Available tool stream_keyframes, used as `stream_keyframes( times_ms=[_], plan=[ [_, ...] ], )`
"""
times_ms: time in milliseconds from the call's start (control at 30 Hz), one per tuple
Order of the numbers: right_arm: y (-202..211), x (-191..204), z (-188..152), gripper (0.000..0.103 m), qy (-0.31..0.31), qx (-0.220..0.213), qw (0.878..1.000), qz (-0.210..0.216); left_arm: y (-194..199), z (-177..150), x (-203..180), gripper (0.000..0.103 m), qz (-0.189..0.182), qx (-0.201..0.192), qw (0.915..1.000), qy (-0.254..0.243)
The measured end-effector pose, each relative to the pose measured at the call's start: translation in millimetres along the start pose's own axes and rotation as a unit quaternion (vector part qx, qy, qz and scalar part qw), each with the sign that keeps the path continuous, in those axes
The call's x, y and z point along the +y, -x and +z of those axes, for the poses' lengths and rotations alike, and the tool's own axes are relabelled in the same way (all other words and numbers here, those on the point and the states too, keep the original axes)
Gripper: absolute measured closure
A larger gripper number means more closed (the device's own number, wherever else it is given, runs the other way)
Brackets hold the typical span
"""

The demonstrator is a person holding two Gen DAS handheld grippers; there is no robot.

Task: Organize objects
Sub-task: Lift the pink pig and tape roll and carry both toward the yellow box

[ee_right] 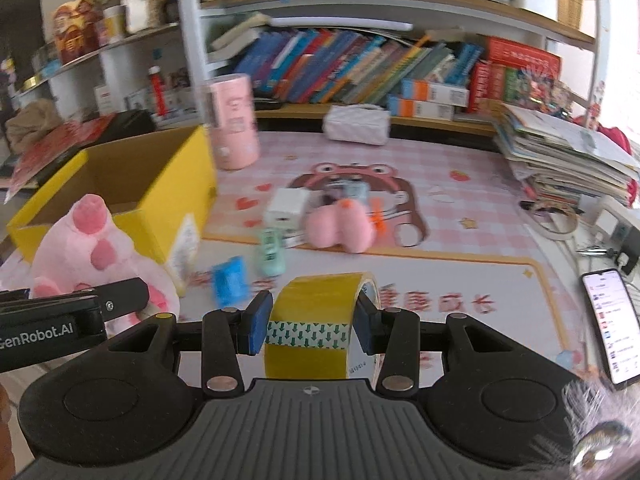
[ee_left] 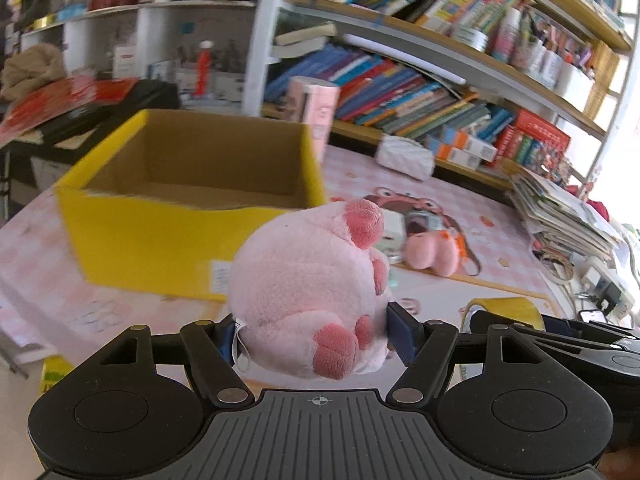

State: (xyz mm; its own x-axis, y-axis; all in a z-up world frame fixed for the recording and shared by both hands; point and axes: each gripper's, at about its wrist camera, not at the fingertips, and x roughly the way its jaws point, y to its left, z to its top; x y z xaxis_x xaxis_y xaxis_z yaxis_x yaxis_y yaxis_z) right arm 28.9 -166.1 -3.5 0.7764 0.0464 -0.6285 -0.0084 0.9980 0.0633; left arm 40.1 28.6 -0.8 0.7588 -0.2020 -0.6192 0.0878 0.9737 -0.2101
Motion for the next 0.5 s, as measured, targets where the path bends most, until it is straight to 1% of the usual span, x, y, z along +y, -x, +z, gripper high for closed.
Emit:
stream_keyframes(
  times_ms=[300,500],
  plan=[
    [15.1,71.4,-14.0,0.063,0.026,0.005,0.999,0.038,34.6,-9.6,62.8,0.032,0.03,0.002,0.9992,0.027],
    [23.5,106.0,-24.1,0.063,0.037,0.007,0.998,0.055,53.3,-18.1,91.6,0.032,0.04,-0.002,0.9985,0.038]
  ],
)
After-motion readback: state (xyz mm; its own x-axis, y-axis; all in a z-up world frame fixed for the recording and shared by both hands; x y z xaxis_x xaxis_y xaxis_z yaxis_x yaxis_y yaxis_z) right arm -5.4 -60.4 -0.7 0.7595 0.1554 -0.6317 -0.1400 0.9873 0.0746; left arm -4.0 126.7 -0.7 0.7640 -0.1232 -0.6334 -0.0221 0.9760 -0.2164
